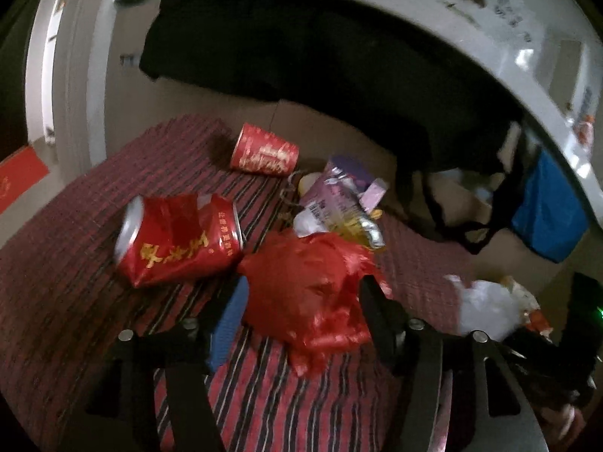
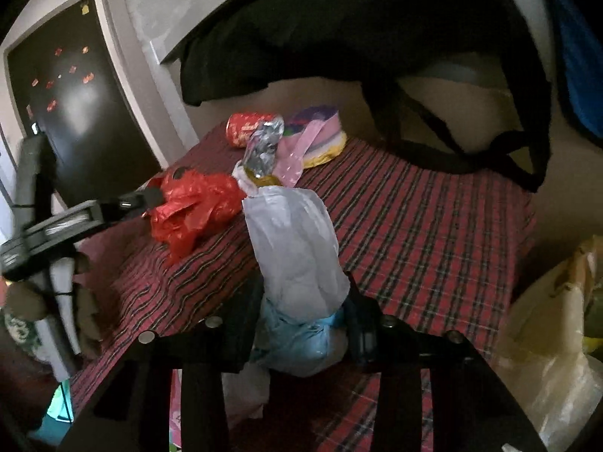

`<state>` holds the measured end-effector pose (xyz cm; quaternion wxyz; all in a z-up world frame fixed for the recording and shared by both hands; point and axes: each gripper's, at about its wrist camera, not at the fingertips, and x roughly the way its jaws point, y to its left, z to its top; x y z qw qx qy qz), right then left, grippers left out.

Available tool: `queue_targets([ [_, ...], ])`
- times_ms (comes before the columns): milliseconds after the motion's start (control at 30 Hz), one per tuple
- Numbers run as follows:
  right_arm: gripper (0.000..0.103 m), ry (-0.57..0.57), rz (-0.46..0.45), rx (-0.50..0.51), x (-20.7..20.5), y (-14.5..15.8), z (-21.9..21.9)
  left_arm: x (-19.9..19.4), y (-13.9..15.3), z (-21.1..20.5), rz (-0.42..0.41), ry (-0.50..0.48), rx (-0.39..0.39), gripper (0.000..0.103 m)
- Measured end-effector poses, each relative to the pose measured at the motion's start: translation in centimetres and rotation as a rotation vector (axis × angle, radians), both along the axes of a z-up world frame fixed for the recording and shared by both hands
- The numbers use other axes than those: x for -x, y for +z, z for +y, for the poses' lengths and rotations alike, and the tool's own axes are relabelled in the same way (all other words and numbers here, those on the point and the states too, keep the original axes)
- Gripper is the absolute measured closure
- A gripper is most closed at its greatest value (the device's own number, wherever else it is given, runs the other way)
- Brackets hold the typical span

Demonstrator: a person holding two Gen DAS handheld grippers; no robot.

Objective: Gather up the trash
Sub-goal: 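Grasp the red plastic bag with the left tool while the right tool grasps the white plastic bag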

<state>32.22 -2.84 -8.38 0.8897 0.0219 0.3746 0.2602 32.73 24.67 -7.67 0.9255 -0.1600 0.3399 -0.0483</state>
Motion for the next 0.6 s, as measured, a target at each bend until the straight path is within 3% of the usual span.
queue_targets([
  [233,0.066,-0.012,0.011,-0.019,0.6,0.3,-1.3,-1.5,-1.8,-0.1,0.065,0.032,0.037,0.041],
  [333,0.066,-0.008,0.009,-0.029,0.8,0.5,-1.2,-1.2,-1.7,0.0,0.085,0.036,0.059,0.051],
  [400,0.066,-0.001,0.001,-0.033,1.0,0.8,-1.1,-0.8,-1.4,-0.3,0.082,0.026,0.043,0.056],
  [600,0.066,0.004,-0.031,-0.039,1.8,2.1,-0.8,2.2,0.8,-1.2,0.014,0.043,-0.054,0.058],
])
